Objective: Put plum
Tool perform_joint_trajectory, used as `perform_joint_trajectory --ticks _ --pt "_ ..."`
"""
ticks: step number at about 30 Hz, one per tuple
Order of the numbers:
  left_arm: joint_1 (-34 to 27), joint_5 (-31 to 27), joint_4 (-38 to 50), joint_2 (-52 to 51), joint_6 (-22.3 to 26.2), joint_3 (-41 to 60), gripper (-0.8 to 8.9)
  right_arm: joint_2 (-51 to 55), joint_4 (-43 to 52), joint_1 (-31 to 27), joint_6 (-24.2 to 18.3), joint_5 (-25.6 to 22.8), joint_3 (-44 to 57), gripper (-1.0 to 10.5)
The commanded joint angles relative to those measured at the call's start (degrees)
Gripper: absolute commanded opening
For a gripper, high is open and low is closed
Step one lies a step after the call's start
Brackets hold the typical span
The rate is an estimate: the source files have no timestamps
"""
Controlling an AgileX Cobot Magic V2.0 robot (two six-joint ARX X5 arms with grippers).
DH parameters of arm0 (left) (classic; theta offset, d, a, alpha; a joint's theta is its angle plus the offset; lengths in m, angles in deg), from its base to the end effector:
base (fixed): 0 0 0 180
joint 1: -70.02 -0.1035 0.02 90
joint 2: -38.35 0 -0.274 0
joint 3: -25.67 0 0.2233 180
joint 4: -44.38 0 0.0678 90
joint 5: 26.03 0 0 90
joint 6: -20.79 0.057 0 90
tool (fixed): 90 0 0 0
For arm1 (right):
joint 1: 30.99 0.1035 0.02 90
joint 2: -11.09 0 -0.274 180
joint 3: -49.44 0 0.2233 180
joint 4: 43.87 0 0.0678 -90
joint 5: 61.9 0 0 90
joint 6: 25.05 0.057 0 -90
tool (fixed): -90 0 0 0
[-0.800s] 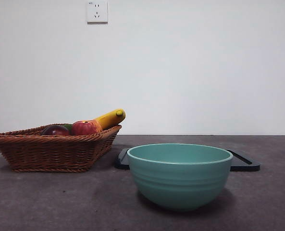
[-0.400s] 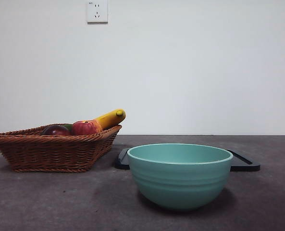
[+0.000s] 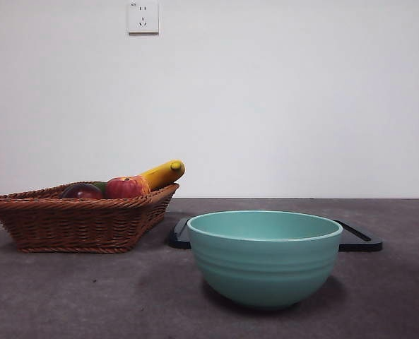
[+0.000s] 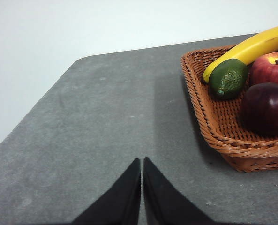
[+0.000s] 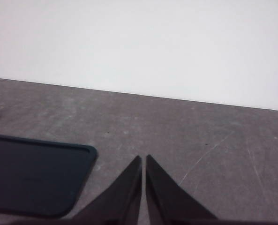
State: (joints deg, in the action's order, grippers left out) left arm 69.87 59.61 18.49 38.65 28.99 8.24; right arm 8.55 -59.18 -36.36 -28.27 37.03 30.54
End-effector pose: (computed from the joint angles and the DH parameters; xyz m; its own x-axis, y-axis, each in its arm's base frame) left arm 0.0826 0.0045 0.1517 0.9853 0.0786 -0.1519 -0.0552 0.9868 0.1524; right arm 0.0851 0.0009 0.1808 0.9979 0.0621 0.0181 -0.0609 0.9964 -0.0590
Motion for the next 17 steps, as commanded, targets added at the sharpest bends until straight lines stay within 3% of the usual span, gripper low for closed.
perform_joint_trajectory --ticks 1,17 --pt "-0.1 -0.2 -0.4 -0.1 -0.3 1.2 0.08 1.3 0.7 -0.2 -0.1 -0.2 1.1 0.0" --pt "-0.1 -0.2 -0.4 -0.1 -0.3 1.2 0.08 2.4 -8.6 -0.2 1.1 -0.2 2.7 0.0"
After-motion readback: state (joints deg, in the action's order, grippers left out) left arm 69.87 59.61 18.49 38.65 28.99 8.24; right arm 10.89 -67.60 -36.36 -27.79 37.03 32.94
